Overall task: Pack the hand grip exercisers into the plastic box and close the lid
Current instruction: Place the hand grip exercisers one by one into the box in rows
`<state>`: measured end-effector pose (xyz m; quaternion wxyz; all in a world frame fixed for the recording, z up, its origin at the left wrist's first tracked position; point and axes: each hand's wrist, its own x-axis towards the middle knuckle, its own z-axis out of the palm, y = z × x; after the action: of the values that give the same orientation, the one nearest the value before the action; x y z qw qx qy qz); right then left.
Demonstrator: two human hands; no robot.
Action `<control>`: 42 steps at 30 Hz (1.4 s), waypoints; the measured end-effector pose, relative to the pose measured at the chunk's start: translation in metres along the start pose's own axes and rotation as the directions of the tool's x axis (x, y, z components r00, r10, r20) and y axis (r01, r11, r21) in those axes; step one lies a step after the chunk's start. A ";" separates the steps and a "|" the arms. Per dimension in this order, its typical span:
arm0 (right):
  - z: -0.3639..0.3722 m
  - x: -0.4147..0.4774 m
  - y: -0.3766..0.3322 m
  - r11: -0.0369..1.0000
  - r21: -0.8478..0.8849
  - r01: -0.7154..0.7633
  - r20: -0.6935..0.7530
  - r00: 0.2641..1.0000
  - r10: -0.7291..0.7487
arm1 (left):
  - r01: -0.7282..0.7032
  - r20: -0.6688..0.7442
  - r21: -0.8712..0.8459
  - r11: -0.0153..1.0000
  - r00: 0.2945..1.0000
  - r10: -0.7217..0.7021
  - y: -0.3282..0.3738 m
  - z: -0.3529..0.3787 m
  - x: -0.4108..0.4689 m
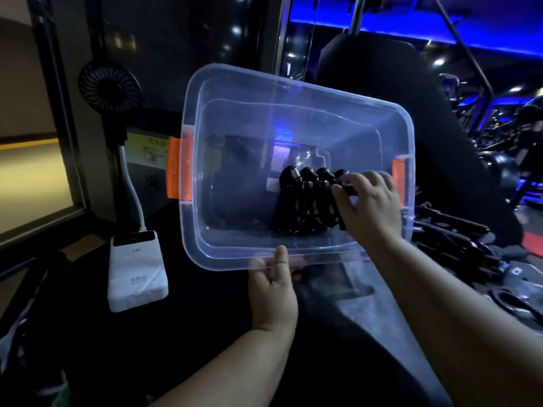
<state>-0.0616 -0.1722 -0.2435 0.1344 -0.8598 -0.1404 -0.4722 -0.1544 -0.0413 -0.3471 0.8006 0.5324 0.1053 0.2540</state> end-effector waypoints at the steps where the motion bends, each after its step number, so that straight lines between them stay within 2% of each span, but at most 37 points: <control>1: -0.010 -0.012 0.009 0.998 0.063 -0.018 -0.087 0.996 0.024 | -0.018 0.003 -0.022 1.000 1.000 0.018 0.000 0.001 0.001; 3: -0.026 -0.035 0.029 0.973 0.185 -0.135 -0.188 0.967 0.170 | -0.048 -0.004 -0.051 0.998 0.999 0.048 0.000 0.002 0.002; 6: -0.039 -0.063 0.064 0.887 0.282 -0.366 -0.158 0.894 0.420 | -0.065 -0.020 -0.067 0.996 0.998 0.063 -0.002 0.004 0.002; 8: -0.043 -0.075 0.088 0.850 0.233 -0.472 -0.087 0.861 0.502 | -0.072 -0.025 -0.077 0.994 0.997 0.071 -0.001 0.005 0.001; 12: -0.045 -0.097 0.117 0.811 0.064 -0.582 0.111 0.811 0.574 | -0.076 -0.035 -0.081 0.994 0.997 0.073 0.001 0.005 -0.001; 14: -0.043 -0.105 0.123 0.805 0.004 -0.593 0.191 0.791 0.582 | -0.079 -0.040 -0.074 0.994 0.996 0.076 0.002 0.005 -0.002; 19: -0.036 -0.107 0.122 0.839 -0.061 -0.540 0.297 0.793 0.532 | -0.087 -0.044 -0.048 0.995 0.995 0.085 0.005 0.007 -0.005; 25: -0.025 -0.093 0.129 0.799 -0.072 -0.597 0.393 0.719 0.573 | -0.097 -0.038 -0.027 0.995 0.995 0.096 0.005 0.008 -0.006; 28: -0.020 -0.085 0.132 0.791 -0.042 -0.610 0.396 0.717 0.574 | -0.105 -0.042 -0.018 0.994 0.994 0.104 0.003 0.008 -0.004; 42: -0.009 -0.069 0.140 0.805 -0.114 -0.583 0.337 0.739 0.583 | -0.120 -0.022 0.001 0.993 0.993 0.120 -0.007 0.005 0.004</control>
<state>-0.0526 -0.3131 -0.3115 0.2473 -0.9310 0.1137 -0.2431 -0.1465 -0.0452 -0.3512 0.7828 0.5349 0.0819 0.3074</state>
